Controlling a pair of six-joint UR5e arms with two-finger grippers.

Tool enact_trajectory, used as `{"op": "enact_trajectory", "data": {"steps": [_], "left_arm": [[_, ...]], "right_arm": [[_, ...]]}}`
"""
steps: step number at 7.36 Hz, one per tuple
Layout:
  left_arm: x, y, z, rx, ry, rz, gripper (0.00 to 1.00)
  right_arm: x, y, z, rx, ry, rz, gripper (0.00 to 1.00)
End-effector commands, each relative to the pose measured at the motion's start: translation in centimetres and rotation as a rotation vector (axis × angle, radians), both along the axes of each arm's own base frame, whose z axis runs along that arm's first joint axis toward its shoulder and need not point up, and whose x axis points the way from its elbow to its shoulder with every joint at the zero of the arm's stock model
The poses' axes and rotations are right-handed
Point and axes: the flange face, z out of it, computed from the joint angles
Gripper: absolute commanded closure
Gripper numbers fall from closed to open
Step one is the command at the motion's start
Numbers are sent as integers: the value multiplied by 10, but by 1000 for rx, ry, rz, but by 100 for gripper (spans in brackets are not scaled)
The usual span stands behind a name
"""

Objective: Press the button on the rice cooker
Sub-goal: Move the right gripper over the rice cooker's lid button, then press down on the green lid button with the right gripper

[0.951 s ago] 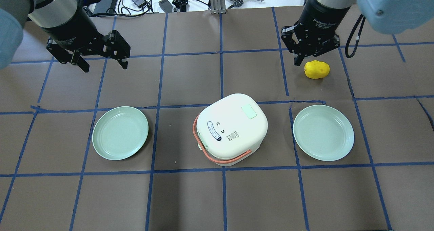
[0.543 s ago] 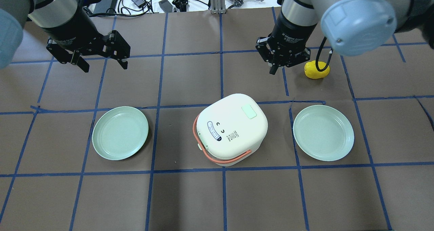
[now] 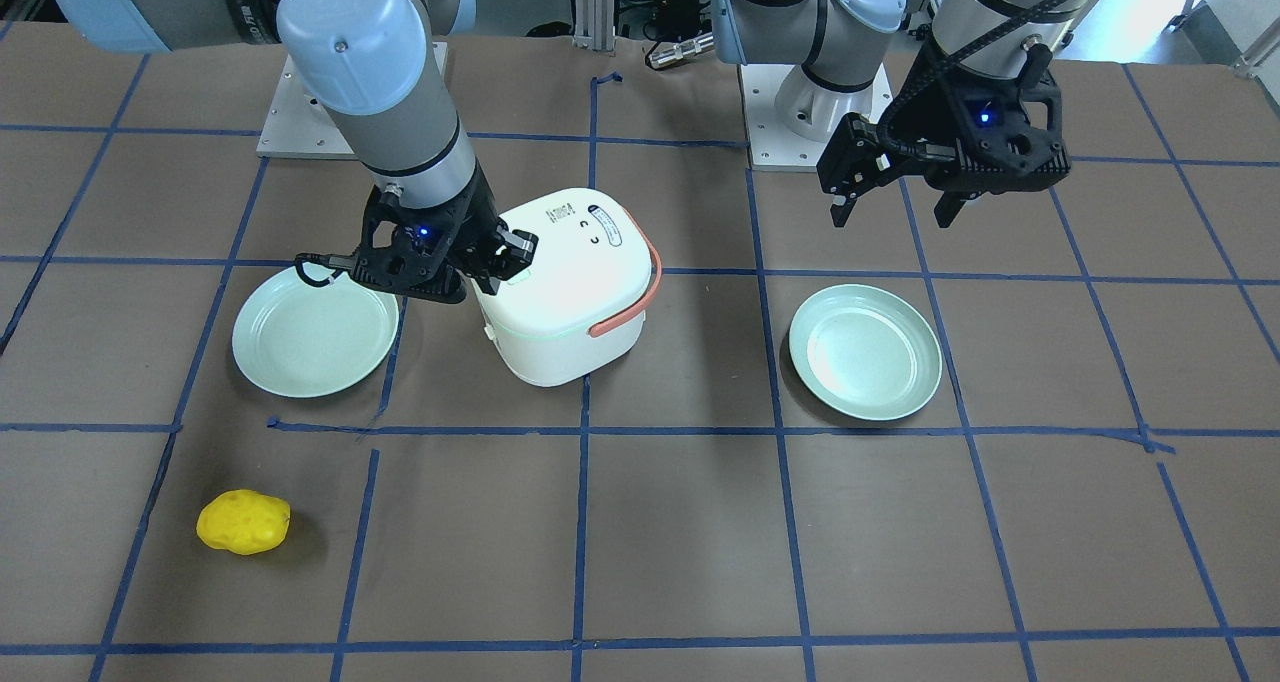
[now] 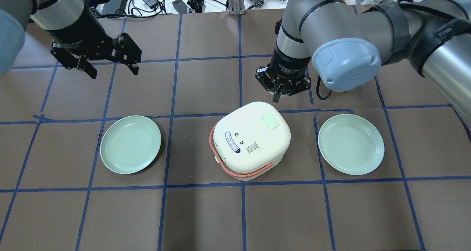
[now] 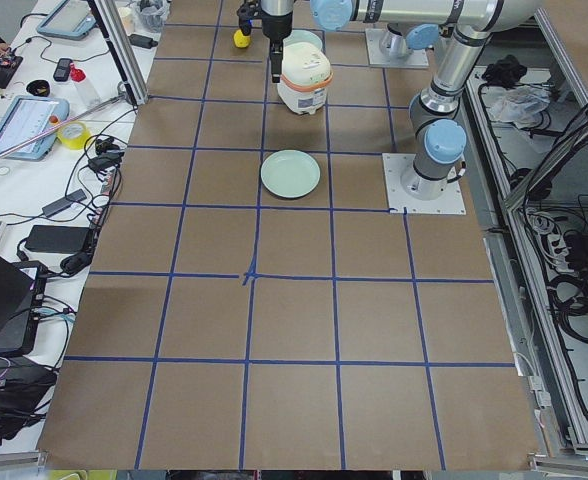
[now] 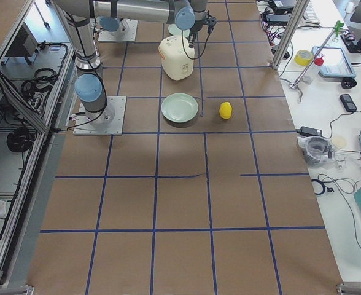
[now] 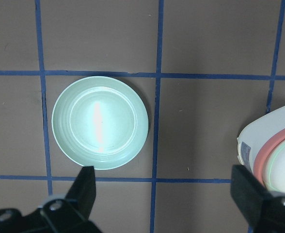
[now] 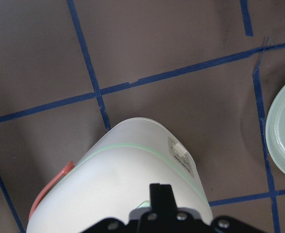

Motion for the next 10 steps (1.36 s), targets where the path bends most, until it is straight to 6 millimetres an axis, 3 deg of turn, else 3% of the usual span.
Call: {"op": "enact_trajectory", "data": {"steps": [1,3,10], "left_arm": [[0,0,0,0,0,0,0],[0,0,0,0,0,0,0],[0,0,0,0,0,1,0]], "right_arm": [[7,6,-14,25,5,13,100],[5,11,-25,46,10,12,100],[6,14,-25,73,-4,-33,100]]}}
